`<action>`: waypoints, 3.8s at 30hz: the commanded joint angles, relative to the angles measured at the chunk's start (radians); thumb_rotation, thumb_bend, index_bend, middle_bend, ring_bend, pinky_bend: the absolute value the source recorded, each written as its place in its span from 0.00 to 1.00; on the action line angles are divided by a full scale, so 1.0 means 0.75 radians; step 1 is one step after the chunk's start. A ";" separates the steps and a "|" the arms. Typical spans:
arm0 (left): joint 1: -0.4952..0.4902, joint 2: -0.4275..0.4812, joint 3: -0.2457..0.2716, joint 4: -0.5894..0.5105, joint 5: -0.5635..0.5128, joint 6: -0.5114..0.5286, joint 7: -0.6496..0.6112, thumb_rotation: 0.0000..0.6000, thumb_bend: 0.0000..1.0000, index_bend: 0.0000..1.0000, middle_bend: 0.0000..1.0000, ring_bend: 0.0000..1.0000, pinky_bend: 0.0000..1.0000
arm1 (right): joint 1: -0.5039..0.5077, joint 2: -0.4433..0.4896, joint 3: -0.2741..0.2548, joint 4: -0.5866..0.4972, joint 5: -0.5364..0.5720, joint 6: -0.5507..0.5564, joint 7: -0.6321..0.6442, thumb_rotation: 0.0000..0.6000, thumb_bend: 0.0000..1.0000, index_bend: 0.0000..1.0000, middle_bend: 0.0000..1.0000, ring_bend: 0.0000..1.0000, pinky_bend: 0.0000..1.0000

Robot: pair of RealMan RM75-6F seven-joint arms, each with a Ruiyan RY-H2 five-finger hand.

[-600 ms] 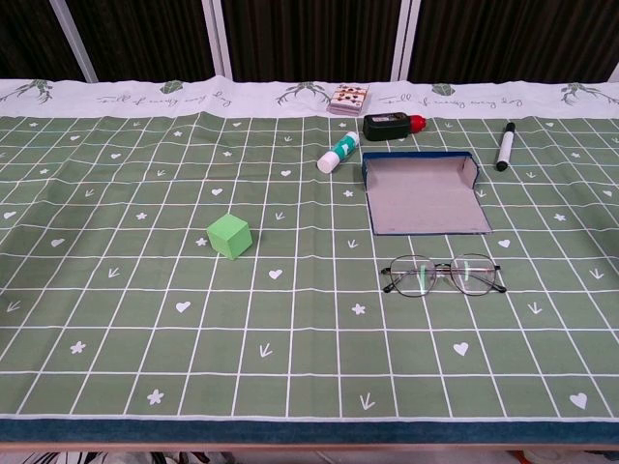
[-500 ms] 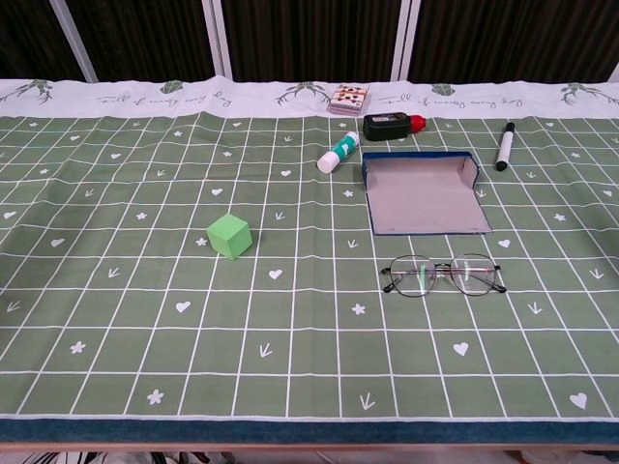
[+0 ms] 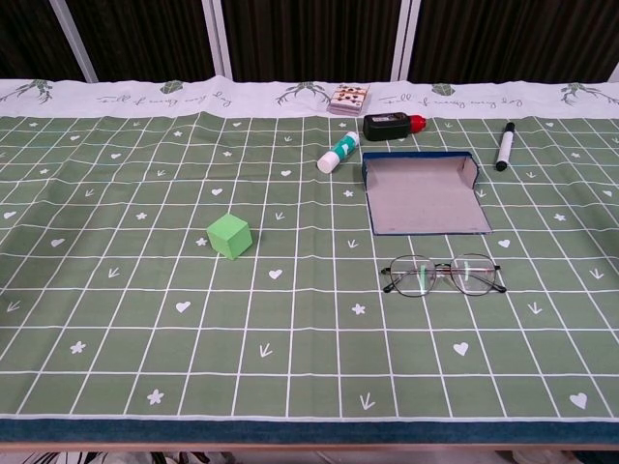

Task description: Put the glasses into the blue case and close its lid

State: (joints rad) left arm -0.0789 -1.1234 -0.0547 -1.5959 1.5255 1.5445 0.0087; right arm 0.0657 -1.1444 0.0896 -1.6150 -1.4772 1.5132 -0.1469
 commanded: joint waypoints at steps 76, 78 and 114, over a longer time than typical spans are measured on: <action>-0.015 0.009 -0.006 -0.030 -0.052 -0.060 -0.024 1.00 0.31 0.12 0.00 0.00 0.00 | 0.827 -0.612 0.110 -0.091 0.953 -0.522 -0.771 1.00 0.28 0.52 0.03 0.06 0.21; -0.015 0.009 -0.005 -0.029 -0.052 -0.059 -0.025 1.00 0.31 0.12 0.00 0.00 0.00 | 0.830 -0.627 0.113 -0.082 0.978 -0.518 -0.772 1.00 0.28 0.52 0.03 0.06 0.21; -0.016 0.010 -0.008 -0.033 -0.062 -0.064 -0.017 1.00 0.31 0.12 0.00 0.00 0.00 | 0.846 -0.698 0.086 -0.016 0.992 -0.498 -0.747 1.00 0.40 0.59 0.03 0.06 0.21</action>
State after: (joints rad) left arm -0.0910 -1.1159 -0.0610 -1.6203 1.4787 1.4961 -0.0044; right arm 0.7004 -1.6676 0.1545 -1.6270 -0.7333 1.1393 -0.7074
